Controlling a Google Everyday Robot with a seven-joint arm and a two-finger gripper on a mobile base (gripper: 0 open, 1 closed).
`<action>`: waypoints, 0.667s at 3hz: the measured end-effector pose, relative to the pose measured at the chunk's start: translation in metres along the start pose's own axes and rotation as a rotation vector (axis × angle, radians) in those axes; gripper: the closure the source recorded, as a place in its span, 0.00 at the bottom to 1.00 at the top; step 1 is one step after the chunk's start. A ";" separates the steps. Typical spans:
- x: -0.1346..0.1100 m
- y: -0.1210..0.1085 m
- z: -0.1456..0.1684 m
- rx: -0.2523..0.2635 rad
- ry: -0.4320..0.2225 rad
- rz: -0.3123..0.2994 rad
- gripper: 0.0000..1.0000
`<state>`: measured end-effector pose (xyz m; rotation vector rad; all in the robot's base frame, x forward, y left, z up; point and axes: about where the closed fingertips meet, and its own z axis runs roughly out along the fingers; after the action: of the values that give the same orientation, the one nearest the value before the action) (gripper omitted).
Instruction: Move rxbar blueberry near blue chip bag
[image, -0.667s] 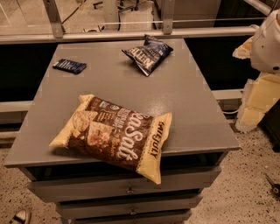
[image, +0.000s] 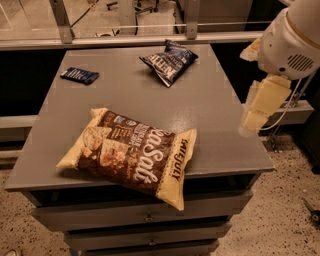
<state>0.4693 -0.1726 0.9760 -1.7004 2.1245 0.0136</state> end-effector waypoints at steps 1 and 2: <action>-0.075 -0.025 0.027 0.014 -0.134 -0.053 0.00; -0.155 -0.039 0.046 0.012 -0.252 -0.103 0.00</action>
Offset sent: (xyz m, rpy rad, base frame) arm 0.1128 0.2193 0.0308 0.3062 -0.1364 0.2160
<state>0.5461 -0.0260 0.9943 -1.7006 1.8496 0.1751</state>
